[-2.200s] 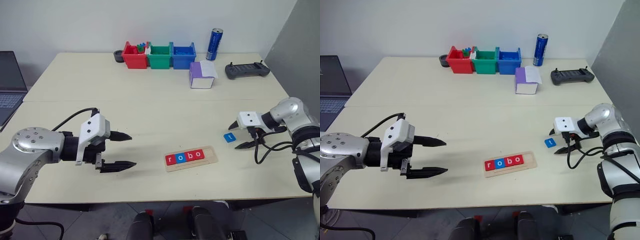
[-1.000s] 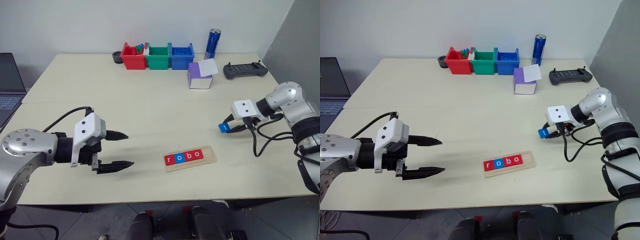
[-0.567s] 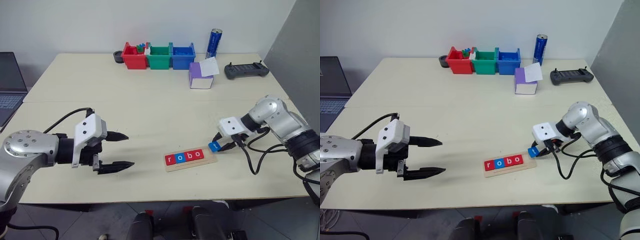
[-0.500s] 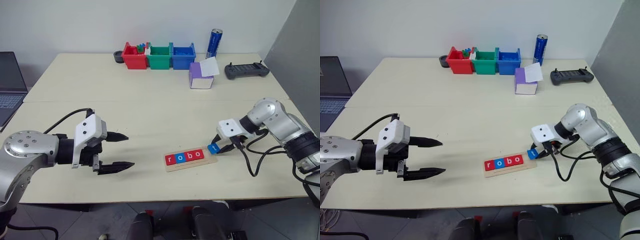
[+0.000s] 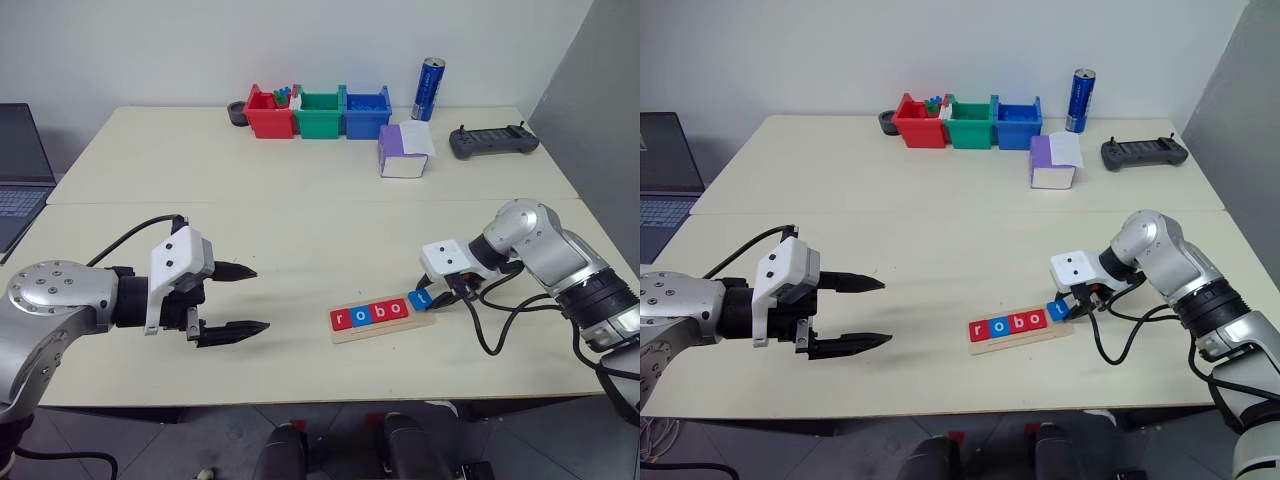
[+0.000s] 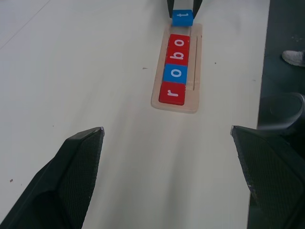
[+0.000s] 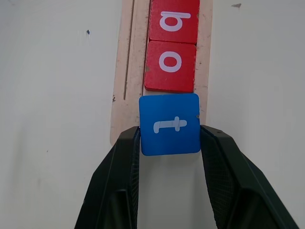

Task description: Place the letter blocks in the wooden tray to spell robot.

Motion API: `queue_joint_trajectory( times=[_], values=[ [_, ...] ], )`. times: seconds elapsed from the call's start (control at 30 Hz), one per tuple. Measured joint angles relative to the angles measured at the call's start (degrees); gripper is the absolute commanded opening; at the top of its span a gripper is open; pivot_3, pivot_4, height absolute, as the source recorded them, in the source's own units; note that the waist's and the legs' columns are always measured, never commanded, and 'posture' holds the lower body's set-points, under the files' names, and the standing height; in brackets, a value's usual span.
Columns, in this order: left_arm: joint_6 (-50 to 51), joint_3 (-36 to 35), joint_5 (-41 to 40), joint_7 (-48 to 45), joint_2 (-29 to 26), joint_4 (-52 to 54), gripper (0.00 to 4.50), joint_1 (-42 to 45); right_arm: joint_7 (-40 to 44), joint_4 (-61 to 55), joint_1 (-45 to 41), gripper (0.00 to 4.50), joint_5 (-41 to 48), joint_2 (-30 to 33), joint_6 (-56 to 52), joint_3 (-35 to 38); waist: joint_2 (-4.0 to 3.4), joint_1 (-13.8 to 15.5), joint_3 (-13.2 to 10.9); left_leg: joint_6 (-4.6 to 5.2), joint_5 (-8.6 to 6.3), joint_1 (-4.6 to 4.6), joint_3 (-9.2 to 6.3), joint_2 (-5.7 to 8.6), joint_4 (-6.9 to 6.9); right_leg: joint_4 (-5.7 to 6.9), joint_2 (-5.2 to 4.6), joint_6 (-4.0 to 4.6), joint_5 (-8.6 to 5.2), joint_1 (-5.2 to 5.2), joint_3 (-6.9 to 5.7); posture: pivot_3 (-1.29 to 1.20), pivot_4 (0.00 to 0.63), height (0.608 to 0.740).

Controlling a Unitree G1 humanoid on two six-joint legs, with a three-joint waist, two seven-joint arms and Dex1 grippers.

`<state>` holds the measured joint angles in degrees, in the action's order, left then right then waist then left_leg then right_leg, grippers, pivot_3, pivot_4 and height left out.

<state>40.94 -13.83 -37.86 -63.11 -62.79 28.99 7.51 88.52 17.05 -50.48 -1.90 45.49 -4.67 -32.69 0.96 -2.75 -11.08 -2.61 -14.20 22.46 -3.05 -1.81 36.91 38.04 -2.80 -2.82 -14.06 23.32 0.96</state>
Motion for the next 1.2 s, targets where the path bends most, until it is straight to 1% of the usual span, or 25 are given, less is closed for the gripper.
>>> queue_joint_trajectory(
  times=[0.13,0.7,1.2],
  values=[
    [0.0,0.0,0.0,0.0,0.0,0.0,4.50,0.0,-0.1,0.0,0.2,1.46,-1.0,-1.3,-0.3,0.0,0.00,0.0,0.0,0.00,0.00,0.00,0.00,0.00,0.00,0.00,0.00,0.00,0.00,0.00,0.00,0.00,0.150,0.740],
    [-0.1,0.0,0.0,0.0,0.0,0.0,4.50,0.0,-0.1,1.2,0.7,1.46,-3.6,-1.7,0.5,0.2,0.00,0.0,0.0,0.00,0.00,0.01,0.00,0.00,0.00,-0.01,0.00,0.00,0.00,0.00,-0.01,0.00,0.150,0.740],
    [-0.6,0.7,0.1,0.0,0.3,0.0,4.50,0.1,-1.4,-3.9,3.7,1.46,-5.6,-1.7,-3.2,2.2,0.01,-0.1,0.0,0.00,0.00,0.00,-0.01,0.00,0.00,0.00,0.01,-0.04,-0.02,0.00,-0.01,0.00,0.150,0.740]
  ],
)
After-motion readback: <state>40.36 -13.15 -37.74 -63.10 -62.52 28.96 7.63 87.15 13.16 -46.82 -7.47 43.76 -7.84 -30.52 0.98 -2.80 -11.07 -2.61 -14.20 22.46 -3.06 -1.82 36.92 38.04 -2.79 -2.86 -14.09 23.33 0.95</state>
